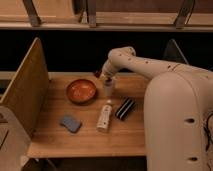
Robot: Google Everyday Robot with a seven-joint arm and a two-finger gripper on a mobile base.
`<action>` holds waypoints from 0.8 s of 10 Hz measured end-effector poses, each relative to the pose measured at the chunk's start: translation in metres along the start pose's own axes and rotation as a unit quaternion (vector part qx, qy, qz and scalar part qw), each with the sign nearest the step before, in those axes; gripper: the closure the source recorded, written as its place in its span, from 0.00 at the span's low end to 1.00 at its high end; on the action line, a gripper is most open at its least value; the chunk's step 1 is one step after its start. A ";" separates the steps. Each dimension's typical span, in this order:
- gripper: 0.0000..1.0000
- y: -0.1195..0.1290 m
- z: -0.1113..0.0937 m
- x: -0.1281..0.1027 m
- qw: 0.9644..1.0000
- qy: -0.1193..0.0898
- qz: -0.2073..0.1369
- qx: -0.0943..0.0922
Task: Place the pepper in the ceramic cup
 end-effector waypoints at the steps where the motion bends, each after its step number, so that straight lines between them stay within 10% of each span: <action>1: 0.82 0.000 0.000 0.000 1.000 0.000 0.000 0.000; 8: 0.20 0.000 0.000 0.000 1.000 0.000 0.000 0.000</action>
